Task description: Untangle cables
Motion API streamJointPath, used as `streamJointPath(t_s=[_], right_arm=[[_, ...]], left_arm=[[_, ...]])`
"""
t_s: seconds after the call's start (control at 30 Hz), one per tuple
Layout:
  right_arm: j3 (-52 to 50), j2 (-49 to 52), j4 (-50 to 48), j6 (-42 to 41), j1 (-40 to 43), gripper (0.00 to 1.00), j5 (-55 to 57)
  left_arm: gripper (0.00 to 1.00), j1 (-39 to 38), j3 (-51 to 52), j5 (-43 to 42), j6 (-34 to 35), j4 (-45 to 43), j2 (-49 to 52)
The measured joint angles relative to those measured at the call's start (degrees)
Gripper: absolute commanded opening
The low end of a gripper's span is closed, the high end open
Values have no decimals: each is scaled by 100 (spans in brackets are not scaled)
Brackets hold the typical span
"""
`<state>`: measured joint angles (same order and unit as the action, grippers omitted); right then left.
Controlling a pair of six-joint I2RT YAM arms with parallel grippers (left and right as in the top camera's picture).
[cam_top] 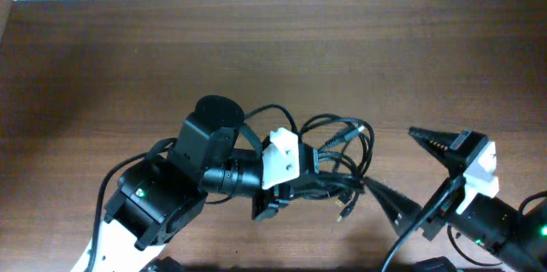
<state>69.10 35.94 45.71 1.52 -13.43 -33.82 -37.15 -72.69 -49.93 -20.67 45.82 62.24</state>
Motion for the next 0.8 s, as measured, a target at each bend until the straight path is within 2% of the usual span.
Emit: streamJointPath(t_s=[0.1,0.5,0.63,0.8], right_arm=[[0,7,-2,0,0,95,-400],[2,584,229,11,0,80,-1499],[2,682,227,11,0,80,-1572],[9,675,229,13,0,77,-1379]], left_arm=[[0,0,0,-122,-422,197,0],[0,0,0,-214,-1373,140,0],[0,0,0,-66,-1440,125,0],[0,35,0,380,-1115,116,0]])
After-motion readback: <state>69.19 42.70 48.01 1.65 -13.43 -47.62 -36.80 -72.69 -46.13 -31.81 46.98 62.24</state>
